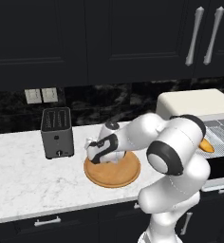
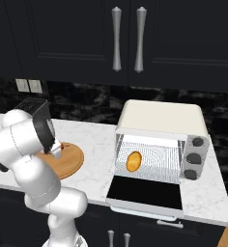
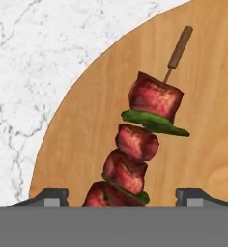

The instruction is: Pick up the kebab skewer and baguette bread, and place them inside the toaster oven. Close the toaster oven door and start by setting the timer.

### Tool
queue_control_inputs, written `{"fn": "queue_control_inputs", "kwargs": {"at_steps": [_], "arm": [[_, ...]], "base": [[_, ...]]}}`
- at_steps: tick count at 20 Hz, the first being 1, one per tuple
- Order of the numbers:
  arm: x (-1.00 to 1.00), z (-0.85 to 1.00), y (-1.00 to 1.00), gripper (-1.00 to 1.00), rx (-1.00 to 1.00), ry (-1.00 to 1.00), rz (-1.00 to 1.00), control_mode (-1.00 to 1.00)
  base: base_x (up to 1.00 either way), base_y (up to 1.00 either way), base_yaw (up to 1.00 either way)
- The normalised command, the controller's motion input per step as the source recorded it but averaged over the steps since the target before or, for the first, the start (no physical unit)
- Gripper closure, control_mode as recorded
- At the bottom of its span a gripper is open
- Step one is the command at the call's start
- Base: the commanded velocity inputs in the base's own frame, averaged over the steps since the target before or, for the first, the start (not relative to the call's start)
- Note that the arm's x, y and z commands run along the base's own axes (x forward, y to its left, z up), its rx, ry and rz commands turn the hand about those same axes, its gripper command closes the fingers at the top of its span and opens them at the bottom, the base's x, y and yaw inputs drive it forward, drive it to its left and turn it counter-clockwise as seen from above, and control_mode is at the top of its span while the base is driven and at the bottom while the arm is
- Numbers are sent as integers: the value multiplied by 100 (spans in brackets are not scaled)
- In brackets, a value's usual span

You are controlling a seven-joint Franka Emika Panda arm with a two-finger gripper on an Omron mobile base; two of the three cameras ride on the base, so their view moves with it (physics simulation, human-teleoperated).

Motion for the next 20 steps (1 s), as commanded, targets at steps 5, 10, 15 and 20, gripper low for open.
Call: {"fn": "queue_control_inputs", "kwargs": {"at_steps": [5,10,15,20], "arm": [[-6,-27,0,100,0,1,0,-100],[-33,-4,-10,100,0,0,0,-100],[-67,12,-35,100,1,0,0,-100],[-88,67,-68,100,6,0,7,-100]], "base": [[0,0,0],[0,0,0],[0,0,0],[0,0,0]]}}
